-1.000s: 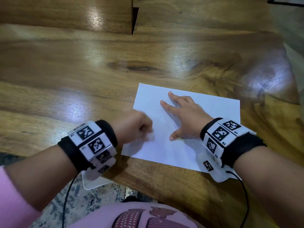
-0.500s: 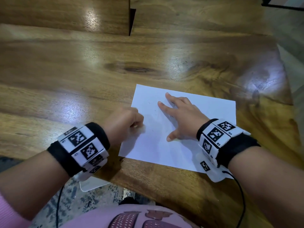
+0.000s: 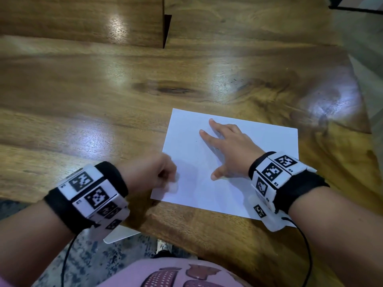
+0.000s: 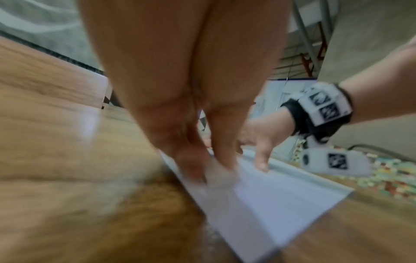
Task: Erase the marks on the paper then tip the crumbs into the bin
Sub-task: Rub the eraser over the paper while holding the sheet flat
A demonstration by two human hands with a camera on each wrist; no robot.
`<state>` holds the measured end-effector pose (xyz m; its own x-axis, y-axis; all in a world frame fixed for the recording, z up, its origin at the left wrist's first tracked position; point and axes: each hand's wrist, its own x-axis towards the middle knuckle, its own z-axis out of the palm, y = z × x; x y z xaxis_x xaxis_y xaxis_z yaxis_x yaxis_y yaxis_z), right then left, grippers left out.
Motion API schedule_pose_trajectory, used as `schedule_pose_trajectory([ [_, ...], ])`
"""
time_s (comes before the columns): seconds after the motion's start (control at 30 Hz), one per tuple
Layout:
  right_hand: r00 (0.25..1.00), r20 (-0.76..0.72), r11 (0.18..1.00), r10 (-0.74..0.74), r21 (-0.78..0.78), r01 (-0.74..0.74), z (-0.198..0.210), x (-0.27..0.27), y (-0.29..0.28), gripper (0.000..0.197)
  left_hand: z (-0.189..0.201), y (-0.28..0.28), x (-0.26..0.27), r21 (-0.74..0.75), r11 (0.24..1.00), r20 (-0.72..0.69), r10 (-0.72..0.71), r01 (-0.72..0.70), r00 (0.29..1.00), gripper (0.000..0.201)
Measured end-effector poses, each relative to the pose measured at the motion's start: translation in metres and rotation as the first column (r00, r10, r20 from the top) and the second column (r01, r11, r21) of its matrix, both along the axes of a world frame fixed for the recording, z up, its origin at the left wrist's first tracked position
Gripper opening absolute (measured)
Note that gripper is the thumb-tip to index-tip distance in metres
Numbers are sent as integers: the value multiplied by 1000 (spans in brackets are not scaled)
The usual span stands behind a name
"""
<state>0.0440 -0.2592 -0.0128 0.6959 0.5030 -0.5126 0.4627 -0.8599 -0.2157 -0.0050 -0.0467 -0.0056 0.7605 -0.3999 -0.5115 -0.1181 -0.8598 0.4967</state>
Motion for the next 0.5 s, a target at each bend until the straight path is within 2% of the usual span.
schedule_pose_trajectory([
  [0.07, 1000, 3, 1000, -1, 0, 1, 0, 0, 0, 111, 1, -6, 8, -21, 992, 215, 126, -124, 968, 8],
  [0.1, 1000, 3, 1000, -1, -1, 1, 0, -1, 0, 110, 1, -7, 8, -43, 990, 257, 139, -133, 956, 13],
  [0.13, 1000, 4, 1000, 1, -1, -1, 0, -1, 0, 110, 0, -7, 6, -50, 995, 247, 101, -91, 964, 20],
  [0.23, 1000, 4, 1000, 3, -1, -3, 1, 0, 0, 110, 0, -4, -3, -30, 998, -62, -61, 59, 996, 24],
  [0.27, 1000, 4, 1000, 3, -1, -3, 1, -1, 0, 110, 1, -6, -2, -22, 997, -105, -70, 68, 992, 24],
  [0.33, 1000, 5, 1000, 3, 1, -3, 1, -1, 0, 110, 2, -14, 8, -25, 1000, 30, -16, 16, 999, 26],
  [0.4, 1000, 5, 1000, 3, 3, -3, 1, -1, 0, 110, 3, -21, 15, -46, 997, 192, 78, -70, 978, 15],
  [0.43, 1000, 4, 1000, 2, 4, -2, 1, -1, 0, 110, 3, -22, 14, -57, 997, 206, 71, -60, 976, 12],
  [0.5, 1000, 0, 1000, 1, 10, -1, 1, 0, 0, 110, 0, -17, 5, -60, 997, 75, -41, 46, 996, 13],
])
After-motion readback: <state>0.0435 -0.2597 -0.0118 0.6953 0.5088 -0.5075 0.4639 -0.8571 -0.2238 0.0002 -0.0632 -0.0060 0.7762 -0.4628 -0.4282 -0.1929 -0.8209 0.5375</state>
